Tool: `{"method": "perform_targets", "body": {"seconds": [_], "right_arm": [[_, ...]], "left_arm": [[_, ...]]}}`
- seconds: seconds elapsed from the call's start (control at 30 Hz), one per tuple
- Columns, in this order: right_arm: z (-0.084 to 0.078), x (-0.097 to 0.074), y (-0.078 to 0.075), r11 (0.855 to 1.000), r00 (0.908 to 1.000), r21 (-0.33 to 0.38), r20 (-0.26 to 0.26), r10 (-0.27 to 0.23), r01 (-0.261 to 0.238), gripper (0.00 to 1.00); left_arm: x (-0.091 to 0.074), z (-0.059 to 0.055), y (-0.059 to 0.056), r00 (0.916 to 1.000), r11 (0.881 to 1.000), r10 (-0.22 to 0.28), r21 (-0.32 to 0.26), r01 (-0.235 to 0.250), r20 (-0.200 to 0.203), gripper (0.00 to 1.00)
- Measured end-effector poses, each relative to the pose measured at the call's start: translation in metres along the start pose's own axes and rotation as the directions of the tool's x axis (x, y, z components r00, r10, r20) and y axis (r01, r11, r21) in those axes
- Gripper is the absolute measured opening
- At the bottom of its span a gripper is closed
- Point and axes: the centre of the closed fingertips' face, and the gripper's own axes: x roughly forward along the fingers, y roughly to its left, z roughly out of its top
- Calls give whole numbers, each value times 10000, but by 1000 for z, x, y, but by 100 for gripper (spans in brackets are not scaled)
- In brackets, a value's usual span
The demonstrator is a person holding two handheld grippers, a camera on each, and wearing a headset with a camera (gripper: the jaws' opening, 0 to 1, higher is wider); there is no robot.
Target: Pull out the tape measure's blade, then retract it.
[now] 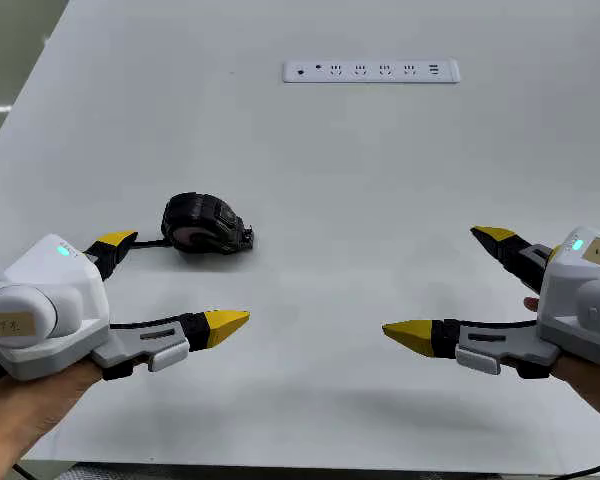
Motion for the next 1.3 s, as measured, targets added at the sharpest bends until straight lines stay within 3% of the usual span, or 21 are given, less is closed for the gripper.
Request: {"method": "perform_targets", "body": {"seconds": [0.83, 1.3], "right_arm": [[-1, 0, 1, 9998, 9998, -126, -133, 174, -175, 99], [-1, 4, -4, 9970, 9972, -434, -414, 618, -636, 99]], "left_arm": [[-2, 1, 3, 10000, 10000, 17, 90, -17, -71, 99], [4, 2, 9, 9993, 9993, -231, 283, 239, -279, 99]]}}
